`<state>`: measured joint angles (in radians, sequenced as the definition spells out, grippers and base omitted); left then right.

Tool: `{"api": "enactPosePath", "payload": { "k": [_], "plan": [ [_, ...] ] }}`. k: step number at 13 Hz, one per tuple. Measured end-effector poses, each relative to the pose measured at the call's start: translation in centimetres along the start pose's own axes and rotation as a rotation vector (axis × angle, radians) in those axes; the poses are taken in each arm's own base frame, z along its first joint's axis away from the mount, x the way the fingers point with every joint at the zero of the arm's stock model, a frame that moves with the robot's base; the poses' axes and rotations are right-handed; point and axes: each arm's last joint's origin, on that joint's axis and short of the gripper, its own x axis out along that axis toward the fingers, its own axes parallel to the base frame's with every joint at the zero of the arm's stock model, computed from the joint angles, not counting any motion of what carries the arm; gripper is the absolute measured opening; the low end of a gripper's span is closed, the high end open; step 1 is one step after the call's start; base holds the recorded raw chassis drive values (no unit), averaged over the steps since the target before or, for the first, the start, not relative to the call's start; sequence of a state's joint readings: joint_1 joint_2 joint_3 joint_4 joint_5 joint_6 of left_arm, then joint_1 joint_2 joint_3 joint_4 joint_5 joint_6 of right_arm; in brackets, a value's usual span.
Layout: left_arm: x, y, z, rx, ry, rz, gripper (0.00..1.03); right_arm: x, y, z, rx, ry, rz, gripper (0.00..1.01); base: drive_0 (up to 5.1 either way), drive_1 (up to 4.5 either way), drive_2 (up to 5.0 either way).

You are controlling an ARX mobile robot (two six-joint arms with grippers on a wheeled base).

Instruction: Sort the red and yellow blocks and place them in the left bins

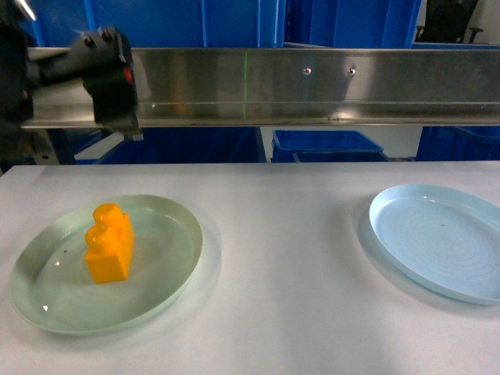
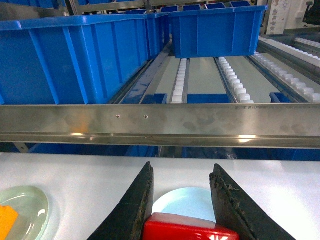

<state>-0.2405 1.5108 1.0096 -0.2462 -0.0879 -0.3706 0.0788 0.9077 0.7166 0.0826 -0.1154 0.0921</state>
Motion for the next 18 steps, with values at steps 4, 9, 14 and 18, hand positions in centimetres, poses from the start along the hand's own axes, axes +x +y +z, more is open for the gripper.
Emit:
{"api": "enactPosePath", "payload": {
  "k": [4, 9, 14, 18],
  "plan": [
    [1.8, -0.8, -1.6, -0.024, 0.061, 0.127, 0.98, 0.0, 0.0, 0.0, 0.000, 0.000, 0.000, 0.28, 0.0, 0.00, 0.0],
    [4.4, -1.8, -3.3, 0.024, 0.125, 0.168, 0.98, 0.0, 0.0, 0.0, 0.000, 0.000, 0.000, 0.28, 0.0, 0.00, 0.0],
    [6.5, -0.3, -5.8, 0.051, 0.181, 0.223, 0.98, 0.0, 0.0, 0.0, 0.000, 0.000, 0.000, 0.28, 0.0, 0.00, 0.0],
    [6.8, 0.0, -6.4, 0.064, 0.186, 0.219, 0.98, 0.0, 0.0, 0.0, 0.000, 0.000, 0.000, 0.28, 0.0, 0.00, 0.0]
  ]
}}
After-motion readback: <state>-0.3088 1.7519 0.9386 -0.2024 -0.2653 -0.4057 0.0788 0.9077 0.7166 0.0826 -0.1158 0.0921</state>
